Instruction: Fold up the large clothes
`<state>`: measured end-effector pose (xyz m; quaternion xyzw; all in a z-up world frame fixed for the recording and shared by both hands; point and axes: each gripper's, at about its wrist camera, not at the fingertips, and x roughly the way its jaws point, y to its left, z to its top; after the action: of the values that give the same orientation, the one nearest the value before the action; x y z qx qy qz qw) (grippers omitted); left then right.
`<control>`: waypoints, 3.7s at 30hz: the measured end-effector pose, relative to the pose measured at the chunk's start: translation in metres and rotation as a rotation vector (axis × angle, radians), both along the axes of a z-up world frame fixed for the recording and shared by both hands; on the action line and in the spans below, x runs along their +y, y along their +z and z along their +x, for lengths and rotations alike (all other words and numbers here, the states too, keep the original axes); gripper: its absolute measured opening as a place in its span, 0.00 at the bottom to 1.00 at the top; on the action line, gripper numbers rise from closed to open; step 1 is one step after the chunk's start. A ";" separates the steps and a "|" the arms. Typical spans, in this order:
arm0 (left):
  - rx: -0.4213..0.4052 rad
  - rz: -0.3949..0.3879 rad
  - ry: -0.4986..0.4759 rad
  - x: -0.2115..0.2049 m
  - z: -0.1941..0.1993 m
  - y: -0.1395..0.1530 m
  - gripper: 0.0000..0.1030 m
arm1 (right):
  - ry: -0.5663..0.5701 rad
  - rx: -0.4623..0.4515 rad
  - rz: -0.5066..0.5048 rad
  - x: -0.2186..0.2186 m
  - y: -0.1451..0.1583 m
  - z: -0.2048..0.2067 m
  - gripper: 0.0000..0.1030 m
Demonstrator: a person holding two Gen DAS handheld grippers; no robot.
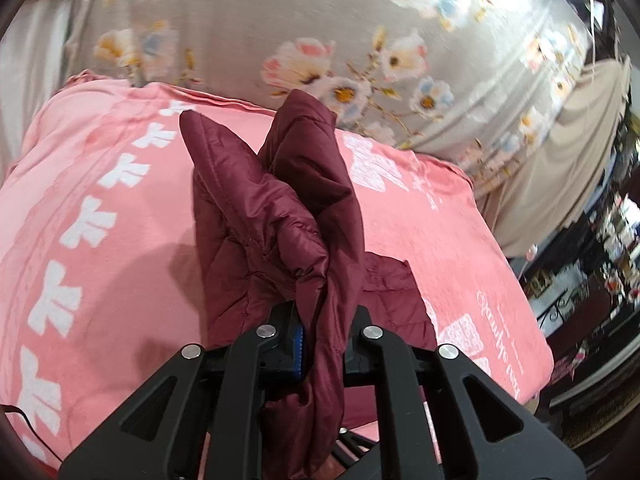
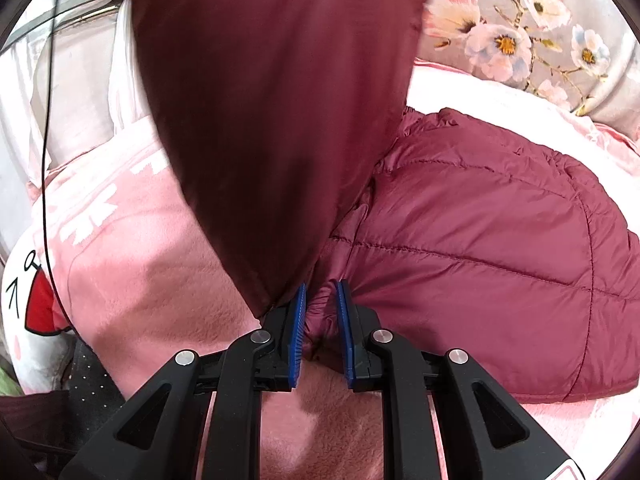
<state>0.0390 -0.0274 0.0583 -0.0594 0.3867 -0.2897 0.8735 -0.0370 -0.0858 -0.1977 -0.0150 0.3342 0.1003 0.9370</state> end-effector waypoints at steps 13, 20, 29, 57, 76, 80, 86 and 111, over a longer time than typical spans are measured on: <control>0.045 0.104 -0.134 -0.079 0.003 -0.019 0.09 | 0.013 0.039 0.244 -0.040 0.000 -0.016 0.13; 0.077 0.143 -0.163 -0.112 0.008 -0.038 0.09 | -0.103 0.058 0.348 -0.102 0.006 -0.046 0.11; 0.134 0.225 -0.210 -0.165 0.004 -0.079 0.09 | -0.226 0.039 0.339 -0.141 0.006 -0.100 0.13; 0.178 0.122 -0.233 -0.201 -0.011 -0.081 0.57 | -0.441 -0.116 0.390 -0.204 0.046 -0.138 0.46; 0.087 0.234 0.262 -0.041 0.037 -0.074 0.71 | -0.451 -0.066 0.509 -0.221 0.066 -0.045 0.62; 0.130 0.241 0.264 -0.040 0.042 -0.088 0.70 | -0.450 -0.076 0.535 -0.226 0.065 -0.045 0.20; 0.124 0.195 0.229 -0.048 0.041 -0.077 0.67 | -0.471 -0.169 0.539 -0.241 0.067 -0.083 0.10; 0.094 0.440 -0.051 -0.284 0.070 -0.123 0.54 | -0.536 -0.017 0.571 -0.260 -0.012 -0.090 0.10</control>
<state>0.1088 -0.3119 -0.0645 0.1290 0.4822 -0.2170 0.8389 -0.1273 -0.3454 -0.2092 0.3331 0.2772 -0.0592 0.8993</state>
